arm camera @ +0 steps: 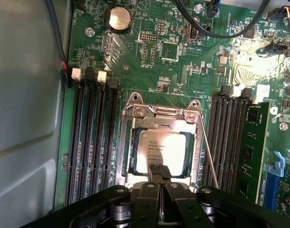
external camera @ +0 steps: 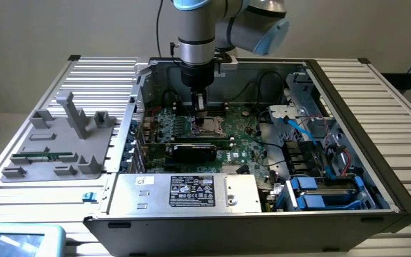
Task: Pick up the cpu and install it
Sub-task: 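Close the cpu cover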
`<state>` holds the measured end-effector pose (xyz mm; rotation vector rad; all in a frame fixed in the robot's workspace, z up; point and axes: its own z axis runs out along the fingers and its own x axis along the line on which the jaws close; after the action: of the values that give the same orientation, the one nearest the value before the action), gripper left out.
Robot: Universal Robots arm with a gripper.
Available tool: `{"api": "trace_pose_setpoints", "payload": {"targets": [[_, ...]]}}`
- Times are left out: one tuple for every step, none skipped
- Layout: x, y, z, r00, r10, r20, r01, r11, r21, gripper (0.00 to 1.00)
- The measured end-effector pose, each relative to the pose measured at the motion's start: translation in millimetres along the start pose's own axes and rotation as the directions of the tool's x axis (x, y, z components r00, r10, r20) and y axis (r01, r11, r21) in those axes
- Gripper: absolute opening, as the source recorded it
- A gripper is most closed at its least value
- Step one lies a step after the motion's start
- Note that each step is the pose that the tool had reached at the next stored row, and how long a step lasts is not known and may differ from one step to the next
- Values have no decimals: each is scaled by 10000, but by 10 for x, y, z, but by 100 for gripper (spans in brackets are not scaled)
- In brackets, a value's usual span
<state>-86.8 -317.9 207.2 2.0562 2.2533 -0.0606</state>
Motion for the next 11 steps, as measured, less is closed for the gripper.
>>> {"api": "trace_pose_setpoints", "payload": {"targets": [[0,0,1,10000,0,0,0,10000,-1,9],[0,0,1,10000,-1,-1,1,10000,-1,9],[0,-1,1,10000,-1,-1,1,10000,-1,9],[0,-6,2,10000,1,-2,-1,10000,-2,9],[2,-22,2,10000,1,-2,-1,10000,-2,9],[4,-47,2,10000,0,-1,0,10000,-1,9],[6,-68,2,10000,1,-2,-1,10000,-2,9],[7,-81,1,10000,1,-2,-1,10000,-1,9],[8,-89,2,10000,1,-1,-1,10000,-2,9],[9,-96,4,10000,1,-1,-1,10000,-7,9],[11,-106,10,10000,3,0,-3,10000,-25,9]]}}
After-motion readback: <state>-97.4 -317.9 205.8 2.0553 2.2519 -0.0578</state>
